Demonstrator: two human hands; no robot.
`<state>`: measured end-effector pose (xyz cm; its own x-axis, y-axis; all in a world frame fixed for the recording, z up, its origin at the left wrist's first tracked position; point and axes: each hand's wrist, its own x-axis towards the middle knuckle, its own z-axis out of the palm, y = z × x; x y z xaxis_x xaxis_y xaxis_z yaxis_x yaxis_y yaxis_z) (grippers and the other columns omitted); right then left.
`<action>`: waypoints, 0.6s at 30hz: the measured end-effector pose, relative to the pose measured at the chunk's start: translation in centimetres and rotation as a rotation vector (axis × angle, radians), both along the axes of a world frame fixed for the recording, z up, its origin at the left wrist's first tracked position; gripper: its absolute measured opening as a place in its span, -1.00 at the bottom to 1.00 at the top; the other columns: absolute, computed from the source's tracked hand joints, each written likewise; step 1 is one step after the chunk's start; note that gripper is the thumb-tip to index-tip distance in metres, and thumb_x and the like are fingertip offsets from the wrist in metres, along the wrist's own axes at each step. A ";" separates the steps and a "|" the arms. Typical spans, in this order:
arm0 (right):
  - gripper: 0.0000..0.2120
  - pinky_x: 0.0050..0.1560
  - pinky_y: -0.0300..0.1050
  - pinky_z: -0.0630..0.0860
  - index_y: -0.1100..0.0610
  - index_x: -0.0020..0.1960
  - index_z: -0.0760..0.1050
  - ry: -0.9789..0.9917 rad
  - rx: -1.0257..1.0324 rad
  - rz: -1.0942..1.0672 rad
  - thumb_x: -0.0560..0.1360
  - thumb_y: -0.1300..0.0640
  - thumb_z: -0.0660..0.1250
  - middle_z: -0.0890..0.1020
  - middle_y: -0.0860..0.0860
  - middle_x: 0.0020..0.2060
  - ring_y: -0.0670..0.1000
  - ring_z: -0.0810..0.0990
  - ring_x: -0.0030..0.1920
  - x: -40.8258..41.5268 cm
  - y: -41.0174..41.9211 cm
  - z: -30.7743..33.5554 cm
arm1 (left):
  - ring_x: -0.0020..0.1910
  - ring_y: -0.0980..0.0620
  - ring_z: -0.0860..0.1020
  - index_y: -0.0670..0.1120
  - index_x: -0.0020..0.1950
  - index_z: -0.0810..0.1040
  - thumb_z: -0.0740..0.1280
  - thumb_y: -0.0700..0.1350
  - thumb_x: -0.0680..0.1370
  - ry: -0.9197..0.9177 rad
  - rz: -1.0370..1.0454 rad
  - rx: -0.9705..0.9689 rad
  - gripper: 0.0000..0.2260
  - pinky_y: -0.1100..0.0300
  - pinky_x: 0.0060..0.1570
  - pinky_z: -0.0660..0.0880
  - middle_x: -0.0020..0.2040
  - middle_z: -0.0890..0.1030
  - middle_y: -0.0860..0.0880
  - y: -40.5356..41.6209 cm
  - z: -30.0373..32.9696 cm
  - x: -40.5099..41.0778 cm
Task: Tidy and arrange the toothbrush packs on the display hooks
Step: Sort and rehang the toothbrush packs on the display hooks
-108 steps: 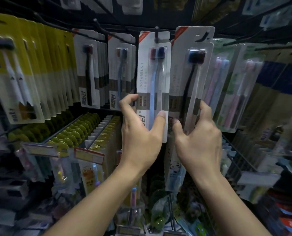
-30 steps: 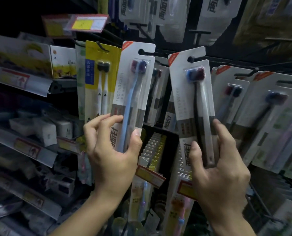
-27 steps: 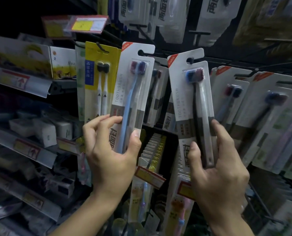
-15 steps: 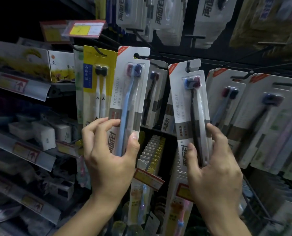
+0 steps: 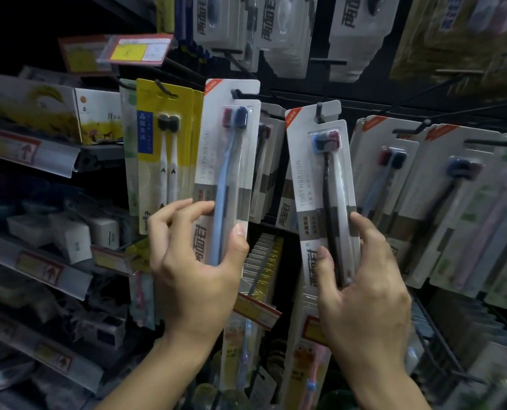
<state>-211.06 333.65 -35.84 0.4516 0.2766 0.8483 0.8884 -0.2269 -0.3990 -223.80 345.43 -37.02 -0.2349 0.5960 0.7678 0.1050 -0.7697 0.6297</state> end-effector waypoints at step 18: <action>-0.22 -0.57 -0.17 0.30 -0.10 0.65 0.11 -0.079 -0.283 -0.010 0.54 0.01 0.41 0.42 0.10 0.12 0.04 0.41 -0.50 -0.2 1.3 0.0 | 0.05 0.22 0.43 0.01 0.23 0.60 0.49 0.10 0.54 0.239 0.038 -0.152 -0.67 0.26 0.02 0.40 0.24 0.54 0.07 2.1 0.8 1.3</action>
<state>-211.25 334.98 -35.84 0.3907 0.5029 0.7710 0.9115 -0.3279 -0.2481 -222.46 347.49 -36.25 -0.0826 0.7027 0.7066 0.2917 -0.6609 0.6914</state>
